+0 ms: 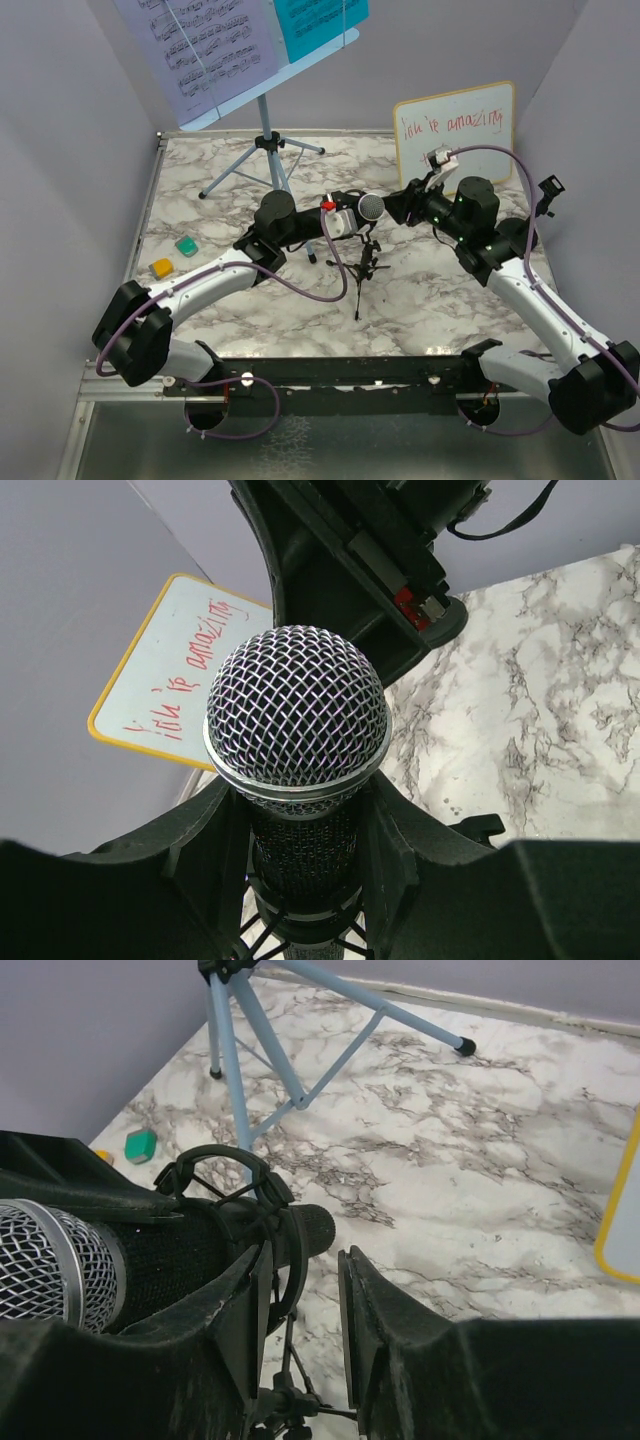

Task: Pack up the instrument practice props
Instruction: Remove the microphone from the microphone stand.

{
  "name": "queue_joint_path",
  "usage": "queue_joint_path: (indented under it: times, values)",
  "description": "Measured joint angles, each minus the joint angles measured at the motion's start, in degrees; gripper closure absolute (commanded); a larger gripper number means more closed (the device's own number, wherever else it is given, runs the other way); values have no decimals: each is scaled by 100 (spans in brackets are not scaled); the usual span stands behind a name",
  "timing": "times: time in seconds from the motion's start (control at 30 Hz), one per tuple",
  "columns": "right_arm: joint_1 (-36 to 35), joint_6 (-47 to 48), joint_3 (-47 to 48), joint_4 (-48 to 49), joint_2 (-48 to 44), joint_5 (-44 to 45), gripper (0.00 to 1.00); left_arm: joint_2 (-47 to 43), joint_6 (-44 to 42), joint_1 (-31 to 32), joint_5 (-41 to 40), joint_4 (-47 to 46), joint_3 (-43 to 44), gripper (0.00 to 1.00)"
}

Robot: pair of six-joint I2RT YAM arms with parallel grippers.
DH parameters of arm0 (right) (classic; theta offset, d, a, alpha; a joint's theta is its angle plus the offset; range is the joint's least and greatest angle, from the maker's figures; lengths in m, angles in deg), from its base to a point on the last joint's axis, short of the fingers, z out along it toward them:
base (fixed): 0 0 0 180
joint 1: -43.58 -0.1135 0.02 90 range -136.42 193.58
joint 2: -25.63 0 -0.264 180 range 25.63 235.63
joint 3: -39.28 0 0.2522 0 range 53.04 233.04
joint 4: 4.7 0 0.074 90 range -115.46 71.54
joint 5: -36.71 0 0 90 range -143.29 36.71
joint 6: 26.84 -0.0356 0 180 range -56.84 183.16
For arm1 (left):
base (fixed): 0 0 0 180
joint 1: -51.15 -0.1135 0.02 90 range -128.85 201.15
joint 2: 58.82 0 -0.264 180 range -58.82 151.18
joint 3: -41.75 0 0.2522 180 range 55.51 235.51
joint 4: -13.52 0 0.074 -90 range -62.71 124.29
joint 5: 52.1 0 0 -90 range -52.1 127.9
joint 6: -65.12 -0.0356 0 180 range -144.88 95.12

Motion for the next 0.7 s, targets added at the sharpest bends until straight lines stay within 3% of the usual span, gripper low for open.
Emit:
queue_joint_path:
  times: [0.3,0.6,0.7]
  values:
    - [0,96,105,-111,258,-520,74,74,39,0,138,68,127,100]
    - [-4,179,232,-352,551,-511,99,85,48,2,254,221,210,100]
    - [-13,245,251,-396,551,-481,99,87,46,15,304,295,262,100]
